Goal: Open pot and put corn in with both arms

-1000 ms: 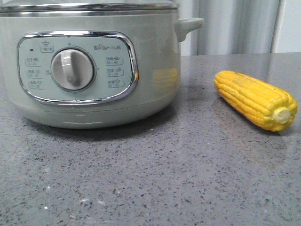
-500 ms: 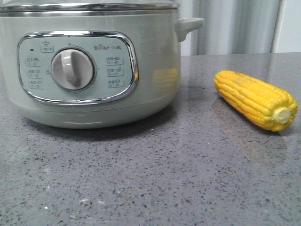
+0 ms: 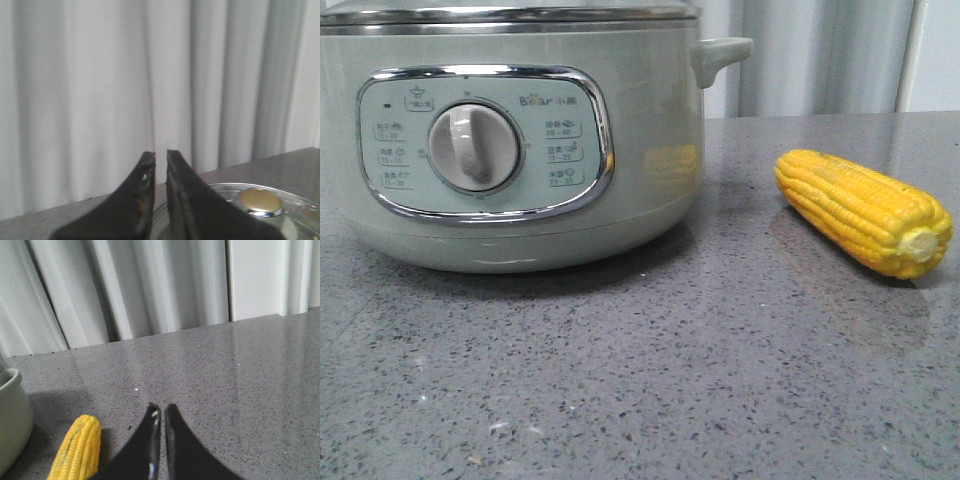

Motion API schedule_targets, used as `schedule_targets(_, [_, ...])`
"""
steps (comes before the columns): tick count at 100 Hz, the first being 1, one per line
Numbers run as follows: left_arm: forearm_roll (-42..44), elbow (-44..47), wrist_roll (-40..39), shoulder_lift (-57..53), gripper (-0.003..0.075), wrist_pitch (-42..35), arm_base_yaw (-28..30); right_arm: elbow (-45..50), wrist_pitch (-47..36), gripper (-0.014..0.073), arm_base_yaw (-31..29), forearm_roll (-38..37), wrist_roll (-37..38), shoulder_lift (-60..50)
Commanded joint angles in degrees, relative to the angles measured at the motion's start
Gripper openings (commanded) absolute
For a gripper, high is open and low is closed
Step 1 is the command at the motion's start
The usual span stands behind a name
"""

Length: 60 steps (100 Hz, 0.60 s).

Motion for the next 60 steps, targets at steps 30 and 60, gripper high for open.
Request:
schedule_targets(30, [1.0, -5.6, -0.4, 13.9, 0.054, -12.1, -8.7, -2.2, -4.1, -0.0066, -0.1, -0.4, 0.0, 0.8])
schedule_targets(60, [1.0, -12.6, -0.4, 21.8, 0.0542, -6.5, -11.2, -2.2, -4.1, -0.0066, -0.1, -0.4, 0.0, 0.8])
